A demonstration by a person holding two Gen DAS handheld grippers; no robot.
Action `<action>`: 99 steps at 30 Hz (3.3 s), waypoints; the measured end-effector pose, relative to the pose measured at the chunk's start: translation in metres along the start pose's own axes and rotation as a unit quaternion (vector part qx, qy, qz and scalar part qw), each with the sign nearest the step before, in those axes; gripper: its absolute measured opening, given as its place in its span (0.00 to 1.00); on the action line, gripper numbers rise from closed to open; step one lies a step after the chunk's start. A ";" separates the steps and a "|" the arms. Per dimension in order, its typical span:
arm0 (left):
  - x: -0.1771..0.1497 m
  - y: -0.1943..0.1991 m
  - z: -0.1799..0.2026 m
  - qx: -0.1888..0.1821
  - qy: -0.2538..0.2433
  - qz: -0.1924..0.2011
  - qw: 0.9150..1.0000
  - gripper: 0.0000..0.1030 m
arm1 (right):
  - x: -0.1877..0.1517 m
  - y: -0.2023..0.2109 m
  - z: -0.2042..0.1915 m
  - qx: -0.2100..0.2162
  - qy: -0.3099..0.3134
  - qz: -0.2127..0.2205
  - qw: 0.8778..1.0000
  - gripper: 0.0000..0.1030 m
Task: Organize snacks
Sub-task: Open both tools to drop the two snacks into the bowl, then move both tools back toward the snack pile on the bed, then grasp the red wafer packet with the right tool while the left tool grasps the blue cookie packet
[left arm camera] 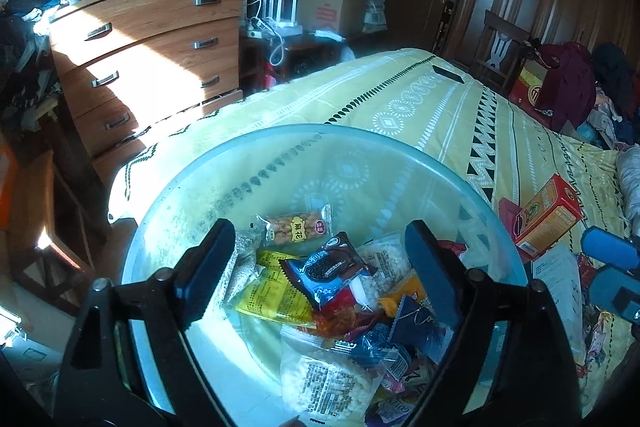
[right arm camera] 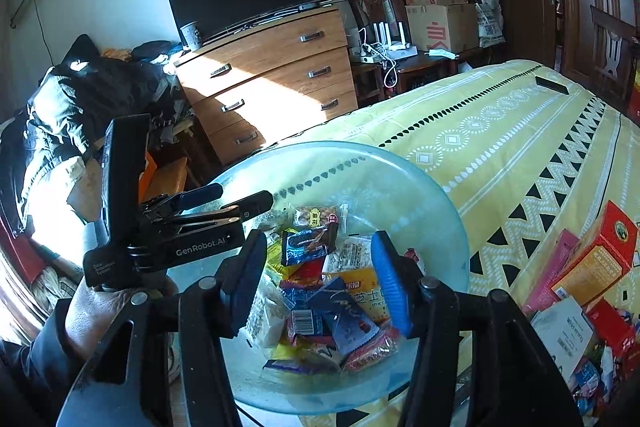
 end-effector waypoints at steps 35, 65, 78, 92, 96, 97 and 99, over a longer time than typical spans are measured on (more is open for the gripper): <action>-0.087 0.035 0.277 -0.086 -0.215 0.010 0.973 1.00 | -0.284 0.216 0.202 -0.186 -0.215 -0.030 0.958 0.63; -0.090 -0.022 0.287 -0.124 -0.170 -0.030 0.977 1.00 | -0.161 -0.119 0.459 -0.165 -0.083 -0.266 0.946 0.66; -0.108 0.000 0.299 -0.167 -0.171 -0.047 0.970 1.00 | -0.291 0.006 0.367 -0.118 0.034 -0.385 0.915 0.64; -0.186 -0.031 0.342 -0.267 -0.171 -0.191 0.929 1.00 | -0.315 0.213 0.356 -0.282 -0.099 -0.187 0.936 0.72; -0.214 -0.063 0.351 -0.299 -0.137 -0.256 0.909 0.95 | -0.322 0.232 0.325 -0.263 -0.195 -0.115 0.938 0.76; -0.220 -0.073 0.357 -0.301 -0.136 -0.264 0.906 0.91 | -0.331 0.232 0.317 -0.260 -0.211 -0.110 0.936 0.76; -0.230 -0.087 0.363 -0.294 -0.145 -0.279 0.903 0.90 | -0.344 0.230 0.317 -0.256 -0.234 -0.105 0.932 0.76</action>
Point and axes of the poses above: each gripper's, at about its wrist camera, not at the fingertips, and y roughly against the way its jaws point, z to its right, x to its top, the point moved 4 cm from there along -y, roughly the way its jaws point, and after that the axes turned 13 degrees about -x, right-handed, at the moved point
